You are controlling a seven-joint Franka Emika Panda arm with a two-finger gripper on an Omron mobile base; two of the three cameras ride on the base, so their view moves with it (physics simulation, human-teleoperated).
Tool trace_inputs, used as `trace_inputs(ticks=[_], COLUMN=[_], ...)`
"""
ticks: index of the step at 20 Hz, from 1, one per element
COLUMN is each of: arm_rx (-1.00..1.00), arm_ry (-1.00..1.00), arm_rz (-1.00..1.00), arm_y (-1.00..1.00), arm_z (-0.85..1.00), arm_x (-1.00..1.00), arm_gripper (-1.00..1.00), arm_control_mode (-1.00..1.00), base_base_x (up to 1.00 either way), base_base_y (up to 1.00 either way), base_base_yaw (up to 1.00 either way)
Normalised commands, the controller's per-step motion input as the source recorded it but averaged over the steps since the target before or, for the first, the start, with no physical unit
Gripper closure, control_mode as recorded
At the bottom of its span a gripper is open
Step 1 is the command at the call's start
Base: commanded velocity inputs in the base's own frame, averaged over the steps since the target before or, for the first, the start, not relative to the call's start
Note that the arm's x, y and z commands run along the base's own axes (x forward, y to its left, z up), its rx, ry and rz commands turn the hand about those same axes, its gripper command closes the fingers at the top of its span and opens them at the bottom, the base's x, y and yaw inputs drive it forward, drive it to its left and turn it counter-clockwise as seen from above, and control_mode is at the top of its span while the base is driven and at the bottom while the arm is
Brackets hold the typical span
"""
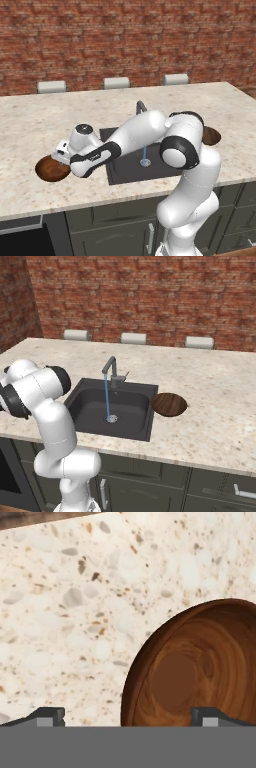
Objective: Rinse each bowl for a few seconds and place them down in the sink or on the counter.
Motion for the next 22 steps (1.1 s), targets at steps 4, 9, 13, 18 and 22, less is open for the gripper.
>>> trace_inputs(ticks=[4, 9, 13, 18, 22], arm_rx=[0.02, 0.02, 0.01, 0.01, 0.0], arm_ry=[0.0, 0.0, 0.0, 0.0, 0.0], arm_rz=[0.0, 0.0, 0.0, 0.0, 0.0], arm_y=[0.01, 0.04, 0.06, 0.17, 0.42], arm_z=[-0.15, -0.16, -0.16, -0.16, -0.12], arm_x=[0.09, 0.11, 0.07, 0.1, 0.11], arm_gripper=[-1.0, -1.0, -1.0, -1.0, 1.0], arm_control_mode=[-1.0, -1.0, -1.0, -1.0, -1.0], base_base_x=[0.0, 0.0, 0.0, 0.0, 0.0], base_base_y=[0.0, 0.0, 0.0, 0.0, 0.0], base_base_yaw=[0.0, 0.0, 0.0, 0.0, 0.0])
